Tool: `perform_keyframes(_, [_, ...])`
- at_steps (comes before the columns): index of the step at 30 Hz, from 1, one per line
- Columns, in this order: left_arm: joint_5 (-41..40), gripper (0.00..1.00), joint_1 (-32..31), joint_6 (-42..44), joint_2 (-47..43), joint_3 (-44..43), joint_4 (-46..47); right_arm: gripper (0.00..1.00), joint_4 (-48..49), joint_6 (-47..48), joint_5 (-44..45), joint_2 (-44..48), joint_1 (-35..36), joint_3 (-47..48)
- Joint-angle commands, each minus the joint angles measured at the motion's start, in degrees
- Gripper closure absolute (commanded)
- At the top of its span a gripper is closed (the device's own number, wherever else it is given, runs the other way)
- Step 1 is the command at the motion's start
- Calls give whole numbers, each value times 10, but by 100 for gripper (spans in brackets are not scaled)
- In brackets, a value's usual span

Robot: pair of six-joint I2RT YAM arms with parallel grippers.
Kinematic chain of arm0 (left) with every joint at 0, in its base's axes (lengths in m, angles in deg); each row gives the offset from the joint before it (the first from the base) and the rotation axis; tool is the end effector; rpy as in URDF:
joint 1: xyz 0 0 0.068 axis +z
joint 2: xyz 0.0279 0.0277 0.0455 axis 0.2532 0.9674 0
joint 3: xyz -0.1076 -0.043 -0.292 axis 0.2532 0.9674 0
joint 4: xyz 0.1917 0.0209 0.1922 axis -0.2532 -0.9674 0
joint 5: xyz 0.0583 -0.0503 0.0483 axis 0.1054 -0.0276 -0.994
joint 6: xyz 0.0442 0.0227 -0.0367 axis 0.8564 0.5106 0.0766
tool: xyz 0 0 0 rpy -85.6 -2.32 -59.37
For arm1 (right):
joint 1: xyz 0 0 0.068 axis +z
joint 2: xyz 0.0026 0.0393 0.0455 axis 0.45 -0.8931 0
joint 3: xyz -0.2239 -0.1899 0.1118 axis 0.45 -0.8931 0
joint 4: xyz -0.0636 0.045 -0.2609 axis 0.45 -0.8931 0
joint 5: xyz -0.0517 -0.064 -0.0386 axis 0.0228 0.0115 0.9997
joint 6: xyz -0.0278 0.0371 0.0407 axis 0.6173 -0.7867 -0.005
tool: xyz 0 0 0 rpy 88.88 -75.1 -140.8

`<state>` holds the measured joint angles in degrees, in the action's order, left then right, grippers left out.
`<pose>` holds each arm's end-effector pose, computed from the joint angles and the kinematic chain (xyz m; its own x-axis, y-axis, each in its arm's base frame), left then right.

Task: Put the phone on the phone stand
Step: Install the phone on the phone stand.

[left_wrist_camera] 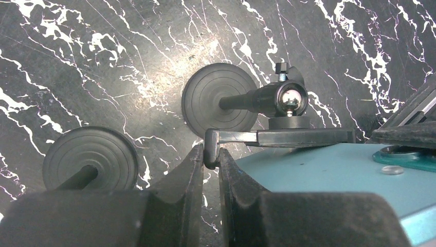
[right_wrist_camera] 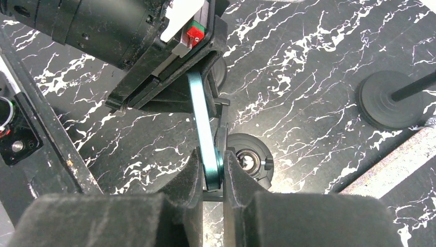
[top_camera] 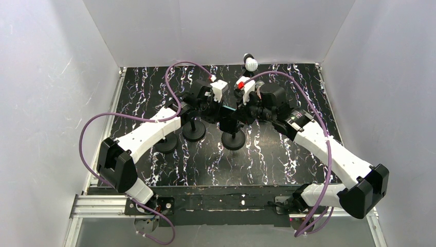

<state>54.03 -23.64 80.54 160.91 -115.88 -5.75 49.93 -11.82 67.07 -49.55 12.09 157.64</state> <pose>0.2792 -0.2297 0.3441 -0.6347 0.3407 -0.6936 0.6217 0.7582 -0.1966 0.2193 0.1885 0.4019 -0.2494 -0.2996 -0.9209 -0.7795 0.6264 0.0073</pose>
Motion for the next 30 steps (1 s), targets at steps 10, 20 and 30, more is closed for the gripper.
perform_keyframes(10, [-97,100,38,16,-43,2,-53,99,-93,34,254,-17,-28,22])
perform_keyframes(20, [-96,100,40,17,-43,3,-53,99,-98,34,275,-30,-18,36])
perform_keyframes(30, [-87,100,40,19,-44,-1,-53,99,-102,46,318,-58,12,50])
